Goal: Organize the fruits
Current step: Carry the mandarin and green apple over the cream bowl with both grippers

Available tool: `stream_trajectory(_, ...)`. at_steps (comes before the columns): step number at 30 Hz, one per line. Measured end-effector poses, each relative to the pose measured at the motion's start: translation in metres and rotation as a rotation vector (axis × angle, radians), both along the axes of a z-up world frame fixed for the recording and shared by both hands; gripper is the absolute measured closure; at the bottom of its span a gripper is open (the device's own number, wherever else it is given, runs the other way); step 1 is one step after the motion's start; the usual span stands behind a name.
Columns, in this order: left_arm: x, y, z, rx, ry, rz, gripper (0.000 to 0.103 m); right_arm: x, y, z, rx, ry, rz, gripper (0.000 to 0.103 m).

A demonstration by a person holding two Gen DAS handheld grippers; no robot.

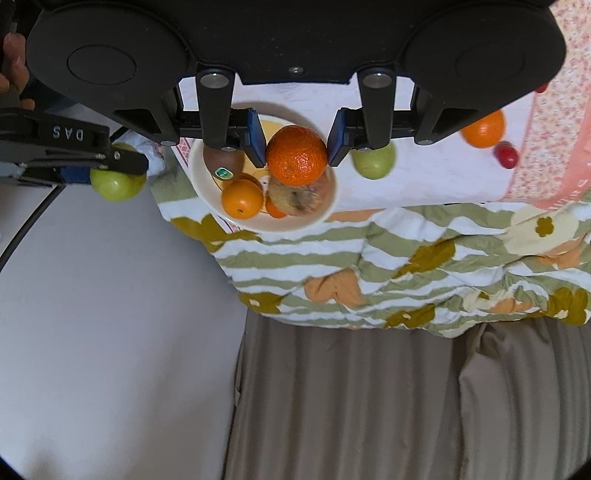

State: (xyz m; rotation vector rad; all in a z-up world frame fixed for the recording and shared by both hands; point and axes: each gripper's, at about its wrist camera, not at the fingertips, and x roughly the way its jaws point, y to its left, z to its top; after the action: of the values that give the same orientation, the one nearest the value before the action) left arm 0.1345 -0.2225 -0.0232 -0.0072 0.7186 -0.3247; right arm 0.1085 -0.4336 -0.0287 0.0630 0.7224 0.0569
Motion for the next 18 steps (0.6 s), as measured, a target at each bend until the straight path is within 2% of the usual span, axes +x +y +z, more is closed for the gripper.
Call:
stream_trajectory(9,0.045,-0.038,-0.037,0.052,0.061,-0.053,0.063,0.043,-0.02,-0.021,0.003,0.021,-0.004,0.037)
stream_trajectory(18,0.077,-0.062,-0.082,0.117,0.166,-0.117,0.063,0.073,-0.02,-0.042,0.004,0.067,0.0,0.037)
